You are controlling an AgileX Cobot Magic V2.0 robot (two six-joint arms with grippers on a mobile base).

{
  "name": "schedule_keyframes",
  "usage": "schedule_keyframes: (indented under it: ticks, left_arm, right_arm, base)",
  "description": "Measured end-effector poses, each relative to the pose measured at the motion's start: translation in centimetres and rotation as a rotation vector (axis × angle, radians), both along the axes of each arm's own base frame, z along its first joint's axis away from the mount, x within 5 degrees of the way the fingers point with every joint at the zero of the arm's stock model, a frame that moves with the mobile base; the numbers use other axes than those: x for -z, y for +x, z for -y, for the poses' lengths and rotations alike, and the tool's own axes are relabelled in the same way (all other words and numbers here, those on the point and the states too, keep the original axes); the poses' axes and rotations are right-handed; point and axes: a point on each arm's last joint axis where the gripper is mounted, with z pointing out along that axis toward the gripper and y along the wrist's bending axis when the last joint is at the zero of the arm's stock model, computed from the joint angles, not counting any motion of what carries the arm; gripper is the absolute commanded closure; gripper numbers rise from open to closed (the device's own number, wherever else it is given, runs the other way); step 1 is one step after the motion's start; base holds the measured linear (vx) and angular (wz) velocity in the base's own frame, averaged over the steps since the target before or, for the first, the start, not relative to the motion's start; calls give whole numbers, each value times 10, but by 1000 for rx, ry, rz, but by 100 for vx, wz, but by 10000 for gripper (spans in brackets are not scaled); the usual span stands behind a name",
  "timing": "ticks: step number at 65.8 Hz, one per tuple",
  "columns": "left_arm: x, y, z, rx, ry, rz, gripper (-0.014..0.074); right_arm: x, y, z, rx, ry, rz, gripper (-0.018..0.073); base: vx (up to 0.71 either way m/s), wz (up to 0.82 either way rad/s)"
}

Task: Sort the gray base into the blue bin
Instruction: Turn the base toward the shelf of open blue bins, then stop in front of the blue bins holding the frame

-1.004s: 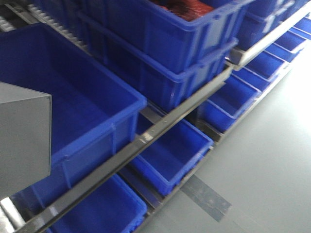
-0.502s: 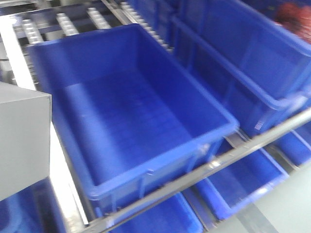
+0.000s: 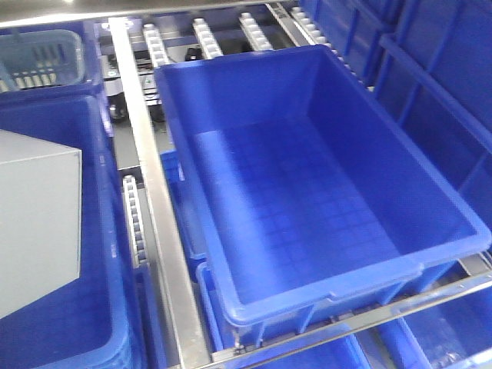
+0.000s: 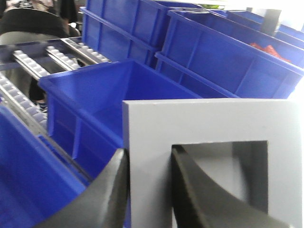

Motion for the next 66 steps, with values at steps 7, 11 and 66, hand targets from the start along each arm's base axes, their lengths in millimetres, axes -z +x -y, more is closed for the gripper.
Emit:
schedule_keyframes:
  ticks: [7, 11, 66]
  left_arm:
    - [0, 0, 0, 0, 0, 0, 471]
    - [0, 0, 0, 0, 0, 0, 471]
    - [0, 0, 0, 0, 0, 0, 471]
  right_arm:
    - [0, 0, 0, 0, 0, 0, 568]
    - [0, 0, 0, 0, 0, 0, 568]
    - [0, 0, 0, 0, 0, 0, 568]
  base:
    - [1, 24]
    - [1, 24]
    - [0, 13]
